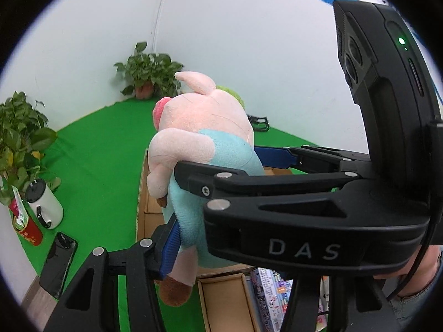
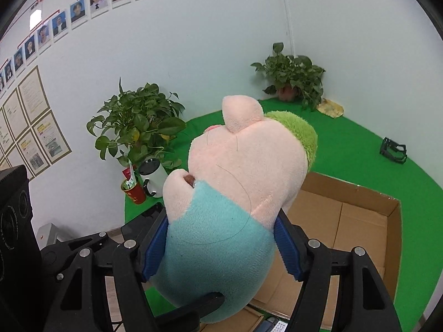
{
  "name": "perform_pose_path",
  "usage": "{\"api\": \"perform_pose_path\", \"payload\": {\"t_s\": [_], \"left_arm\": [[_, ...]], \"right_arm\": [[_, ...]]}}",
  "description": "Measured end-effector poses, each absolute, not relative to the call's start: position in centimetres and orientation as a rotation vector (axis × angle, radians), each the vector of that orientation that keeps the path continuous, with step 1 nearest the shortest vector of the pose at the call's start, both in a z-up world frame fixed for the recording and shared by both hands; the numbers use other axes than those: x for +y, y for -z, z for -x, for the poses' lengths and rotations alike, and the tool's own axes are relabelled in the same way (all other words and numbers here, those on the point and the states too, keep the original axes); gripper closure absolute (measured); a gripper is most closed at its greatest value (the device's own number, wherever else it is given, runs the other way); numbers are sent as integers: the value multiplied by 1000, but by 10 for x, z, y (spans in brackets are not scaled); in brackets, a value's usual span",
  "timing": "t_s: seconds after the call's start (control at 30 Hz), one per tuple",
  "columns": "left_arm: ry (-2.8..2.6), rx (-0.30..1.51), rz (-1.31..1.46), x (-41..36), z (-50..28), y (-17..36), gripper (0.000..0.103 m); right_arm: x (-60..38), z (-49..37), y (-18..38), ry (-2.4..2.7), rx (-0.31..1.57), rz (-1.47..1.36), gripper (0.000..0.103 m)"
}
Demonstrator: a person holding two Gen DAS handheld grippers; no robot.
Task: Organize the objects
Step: 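Carry the plush pig into the large cardboard box and open both grippers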
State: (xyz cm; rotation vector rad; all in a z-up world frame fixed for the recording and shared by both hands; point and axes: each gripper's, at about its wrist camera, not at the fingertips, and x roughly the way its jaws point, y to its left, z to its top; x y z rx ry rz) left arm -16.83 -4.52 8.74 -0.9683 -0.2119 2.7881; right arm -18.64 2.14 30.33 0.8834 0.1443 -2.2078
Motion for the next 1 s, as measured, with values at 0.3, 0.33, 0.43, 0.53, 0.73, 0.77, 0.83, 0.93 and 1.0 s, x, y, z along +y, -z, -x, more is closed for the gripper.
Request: {"api": "perform_pose_path", "payload": {"t_s": [0.3, 0.33, 0.43, 0.53, 0.73, 0.77, 0.83, 0.93, 1.0], "left_arm": [[-2738, -294, 1139, -62, 203, -39, 49], [-2735, -301, 1160, -66, 207, -32, 49], [-2728, -317, 1221, -76, 216, -10, 49], [-2705, -363, 1309, -87, 222, 14, 49], [-2614, -431, 1458, -98, 235, 51, 49], [-2605, -429, 1475, -98, 237, 55, 49], [-2593, -427, 1512, -97, 241, 61, 43], [-2591, -444, 1520, -100, 238, 58, 36], [-2583, -465, 1525, -100, 233, 55, 35]], "right_arm": [[3, 239, -238, 2119, 138, -1029, 35], [0, 243, -231, 2110, 137, -1043, 35], [-12, 252, -204, 2076, 126, -1090, 35], [-25, 262, -170, 2027, 120, -1146, 35], [-47, 279, -102, 1955, 114, -1279, 35], [-47, 281, -94, 1949, 106, -1294, 35], [-47, 289, -77, 1941, 88, -1324, 33], [-50, 294, -62, 1940, 32, -1327, 25], [-50, 296, -59, 1939, -7, -1320, 15]]}}
